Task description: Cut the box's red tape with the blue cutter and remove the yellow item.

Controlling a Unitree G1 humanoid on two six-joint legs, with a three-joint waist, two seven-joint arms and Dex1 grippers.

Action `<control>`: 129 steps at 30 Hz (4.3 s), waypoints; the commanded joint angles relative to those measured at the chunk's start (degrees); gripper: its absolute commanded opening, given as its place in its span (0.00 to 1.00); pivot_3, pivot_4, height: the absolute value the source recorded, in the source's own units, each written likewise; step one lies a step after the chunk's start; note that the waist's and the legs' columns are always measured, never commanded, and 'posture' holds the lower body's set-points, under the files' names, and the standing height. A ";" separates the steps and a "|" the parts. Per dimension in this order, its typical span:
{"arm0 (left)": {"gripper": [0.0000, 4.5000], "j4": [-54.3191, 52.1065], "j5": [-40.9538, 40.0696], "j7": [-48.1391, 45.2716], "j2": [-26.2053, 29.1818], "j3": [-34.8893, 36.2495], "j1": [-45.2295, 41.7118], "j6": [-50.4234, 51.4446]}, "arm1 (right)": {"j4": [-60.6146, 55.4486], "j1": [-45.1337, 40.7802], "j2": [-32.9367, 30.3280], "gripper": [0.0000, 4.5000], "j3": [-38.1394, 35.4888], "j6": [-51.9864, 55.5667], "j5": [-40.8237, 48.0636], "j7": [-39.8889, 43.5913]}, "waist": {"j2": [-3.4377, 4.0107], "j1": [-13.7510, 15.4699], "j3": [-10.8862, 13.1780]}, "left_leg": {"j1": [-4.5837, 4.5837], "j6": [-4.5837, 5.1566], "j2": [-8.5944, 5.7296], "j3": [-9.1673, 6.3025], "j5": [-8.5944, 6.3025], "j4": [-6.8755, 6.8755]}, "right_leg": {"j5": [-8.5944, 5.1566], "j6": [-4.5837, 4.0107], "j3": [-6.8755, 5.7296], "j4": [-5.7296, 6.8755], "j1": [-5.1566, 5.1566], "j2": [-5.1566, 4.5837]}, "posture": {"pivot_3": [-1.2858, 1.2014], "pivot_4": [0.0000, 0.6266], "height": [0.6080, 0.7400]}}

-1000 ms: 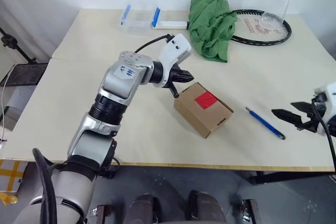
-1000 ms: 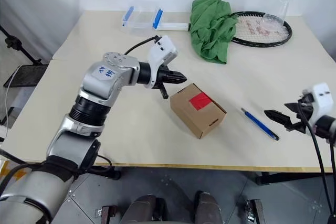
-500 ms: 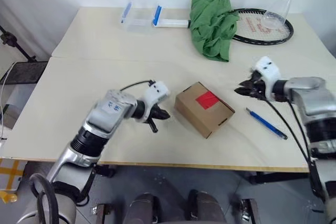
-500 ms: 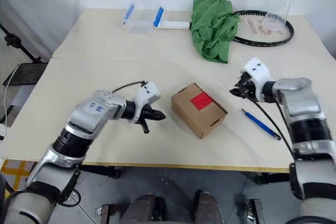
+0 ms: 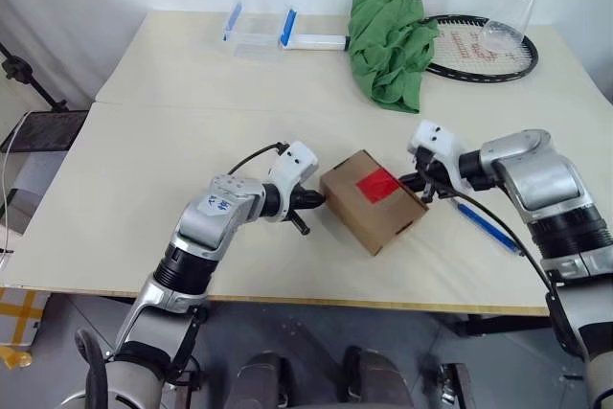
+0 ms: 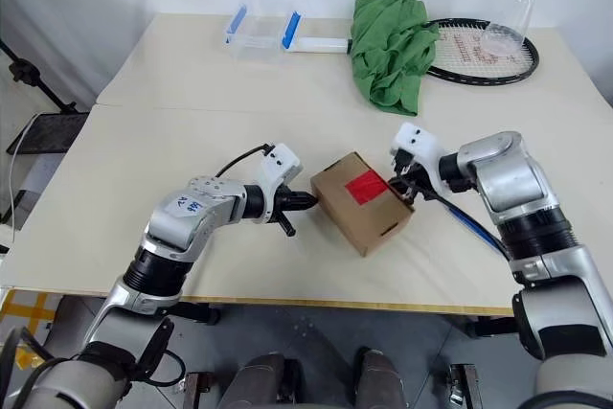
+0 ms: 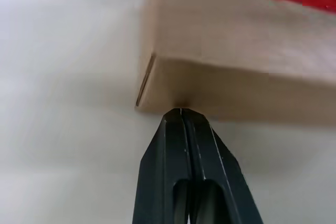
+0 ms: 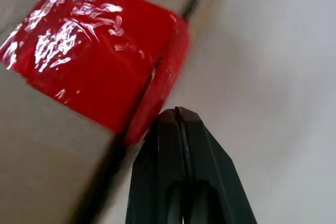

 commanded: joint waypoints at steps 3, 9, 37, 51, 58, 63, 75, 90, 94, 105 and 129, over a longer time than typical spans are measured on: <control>0.00 2.11 -0.02 0.14 -0.26 0.48 -3.40 -3.11 | -10.63 2.09 0.72 0.01 -1.06 8.07 3.39 -2.90 | 0.00 -0.05 0.00 | -0.02 0.00 0.00 -0.01 0.00 0.03 | 0.00 0.00 -0.02 0.02 -0.02 0.00 | 0.52 0.24 1.00; 0.00 3.57 0.32 -1.00 1.20 -0.47 -4.75 -3.76 | -12.06 2.92 3.18 0.01 -0.68 10.18 3.75 -7.74 | 0.00 -0.08 0.00 | -0.03 0.00 -0.01 -0.01 0.00 0.02 | 0.00 0.00 -0.04 0.02 -0.04 0.01 | 0.52 0.24 1.00; 0.00 12.29 -2.02 -19.88 6.49 -2.23 -14.81 -20.54 | -20.26 3.75 2.77 0.99 -11.60 19.88 9.34 -25.08 | 0.00 -0.12 0.00 | -0.19 0.00 -0.27 -0.02 0.00 0.06 | 0.00 0.00 -0.10 0.05 -0.16 0.03 | 0.52 0.24 1.00; 0.00 15.26 5.69 -24.95 6.22 -10.00 -13.39 -28.40 | -21.35 8.67 -3.52 0.99 -7.55 16.61 8.62 -24.41 | -0.02 0.03 -0.01 | -0.23 0.01 -0.40 -0.11 0.01 0.11 | 0.00 0.00 -0.06 0.09 -0.17 0.00 | 0.52 0.24 1.00; 0.00 13.39 6.41 -25.46 6.80 -9.89 -11.68 -27.77 | -18.79 12.81 -6.34 0.99 -3.55 11.04 6.42 -23.05 | -0.03 -0.02 -0.02 | -0.22 0.01 -0.39 -0.10 0.01 0.11 | 0.00 0.00 -0.06 0.10 -0.16 0.00 | 0.52 0.24 1.00; 0.00 10.94 6.44 -24.60 7.76 -8.74 -9.94 -25.70 | -17.62 15.29 -7.31 0.99 -6.17 12.56 8.07 -22.73 | -0.08 -0.02 -0.05 | -0.20 0.02 -0.35 -0.13 0.01 0.14 | 0.00 0.00 -0.06 0.11 -0.12 -0.01 | 0.52 0.24 1.00; 0.00 10.26 6.35 -23.29 7.69 -7.69 -9.25 -23.92 | -5.69 7.87 4.76 0.99 -30.20 38.08 25.07 -25.17 | -0.09 -0.17 -0.06 | -0.18 0.02 -0.02 -0.11 0.01 0.41 | 0.00 0.00 -0.02 0.34 -0.09 0.02 | 0.52 0.24 1.00; 0.00 9.13 6.31 -22.92 7.89 -7.68 -9.32 -22.91 | 21.00 -1.02 12.98 0.99 -22.71 35.13 26.75 -20.21 | -0.16 -1.52 -0.12 | -0.12 0.02 0.02 -0.07 0.01 0.65 | 0.00 0.00 0.09 0.64 -0.09 0.02 | 0.52 0.24 1.00; 0.00 8.94 6.35 -22.78 8.01 -7.70 -9.46 -22.61 | 24.57 -2.83 15.30 0.96 -21.86 32.65 25.27 -20.87 | -0.15 -1.95 -0.14 | -0.08 0.02 0.05 -0.06 0.01 0.66 | -0.01 -0.02 0.11 0.71 -0.09 0.02 | 0.52 0.24 1.00; 0.00 8.94 6.43 -22.68 8.82 -7.16 -9.04 -22.72 | 16.72 -3.51 13.99 0.21 -28.36 38.69 25.63 -31.16 | -0.14 -2.19 -0.13 | -0.09 0.00 0.09 -0.07 0.01 0.67 | -0.03 -0.06 0.14 0.76 -0.10 0.00 | 0.52 0.24 1.00; 0.00 7.18 6.41 -17.10 7.98 -2.31 -6.24 -24.87 | 6.72 -22.74 0.81 0.00 -15.87 45.53 80.35 -89.90 | 0.00 -1.46 -0.03 | -0.42 0.01 0.05 -0.15 0.01 0.75 | -0.03 -0.06 0.09 0.74 -0.35 -0.07 | 0.52 0.24 1.00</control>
